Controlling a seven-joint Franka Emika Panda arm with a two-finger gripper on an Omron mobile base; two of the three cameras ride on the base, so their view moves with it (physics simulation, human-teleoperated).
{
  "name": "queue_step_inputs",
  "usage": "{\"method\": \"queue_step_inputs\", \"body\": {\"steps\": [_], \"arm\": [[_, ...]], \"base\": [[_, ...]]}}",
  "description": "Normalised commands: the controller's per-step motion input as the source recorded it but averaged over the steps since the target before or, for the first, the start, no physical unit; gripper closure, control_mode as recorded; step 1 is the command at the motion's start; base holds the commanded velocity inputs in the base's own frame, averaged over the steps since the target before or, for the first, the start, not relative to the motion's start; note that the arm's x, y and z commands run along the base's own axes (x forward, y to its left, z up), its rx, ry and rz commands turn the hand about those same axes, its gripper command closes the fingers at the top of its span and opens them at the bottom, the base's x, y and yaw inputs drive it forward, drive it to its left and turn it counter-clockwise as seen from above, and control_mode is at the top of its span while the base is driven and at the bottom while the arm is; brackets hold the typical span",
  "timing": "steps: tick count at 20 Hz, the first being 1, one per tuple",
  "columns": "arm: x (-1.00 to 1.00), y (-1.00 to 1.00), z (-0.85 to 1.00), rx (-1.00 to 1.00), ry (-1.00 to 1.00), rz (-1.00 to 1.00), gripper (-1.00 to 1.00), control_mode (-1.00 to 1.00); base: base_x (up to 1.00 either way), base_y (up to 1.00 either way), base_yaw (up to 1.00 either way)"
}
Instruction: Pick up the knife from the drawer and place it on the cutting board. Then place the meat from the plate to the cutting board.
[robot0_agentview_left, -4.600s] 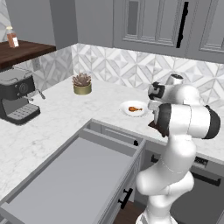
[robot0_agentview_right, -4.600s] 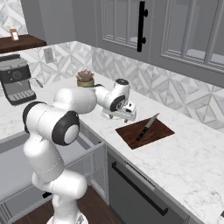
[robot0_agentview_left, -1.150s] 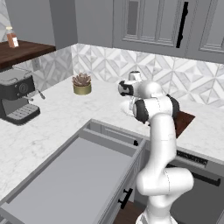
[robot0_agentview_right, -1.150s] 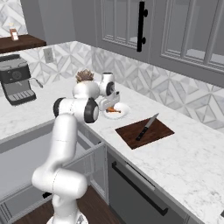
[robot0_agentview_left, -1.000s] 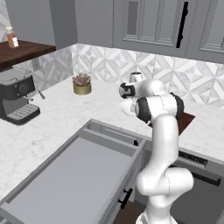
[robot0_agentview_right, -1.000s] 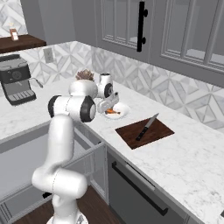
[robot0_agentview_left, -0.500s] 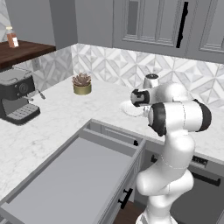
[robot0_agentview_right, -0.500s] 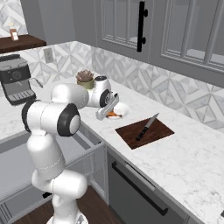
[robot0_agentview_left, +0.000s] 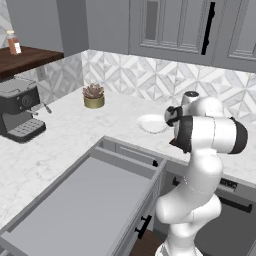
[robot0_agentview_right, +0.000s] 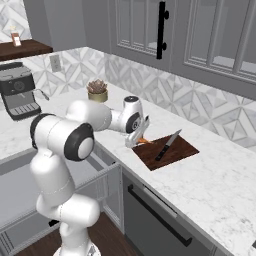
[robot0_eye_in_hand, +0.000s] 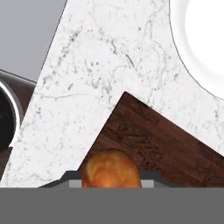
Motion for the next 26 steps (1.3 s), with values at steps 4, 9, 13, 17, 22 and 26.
{"method": "queue_step_inputs", "body": {"steps": [4,9,13,17,22,26], "arm": [[0.06,-0.50,-0.01,0.00,0.06,0.10,1.00,-1.00],[0.11,-0.16,-0.13,0.00,0.06,0.09,-1.00,-1.00],[0.02,0.00,-0.12,0.00,0.05,0.06,-1.00,-1.00],[-0.05,-0.01,0.02,0.00,-0.01,0.03,-1.00,-1.00],[-0.86,0.25,0.25,0.00,-0.13,0.07,-1.00,-1.00],[-1.00,0.97,0.14,-0.05,-0.11,0.11,-1.00,-1.00]], "base": [[0.00,0.00,0.00],[0.00,0.00,0.00],[0.00,0.00,0.00],[0.00,0.00,0.00],[0.00,0.00,0.00],[0.00,0.00,0.00]]}}
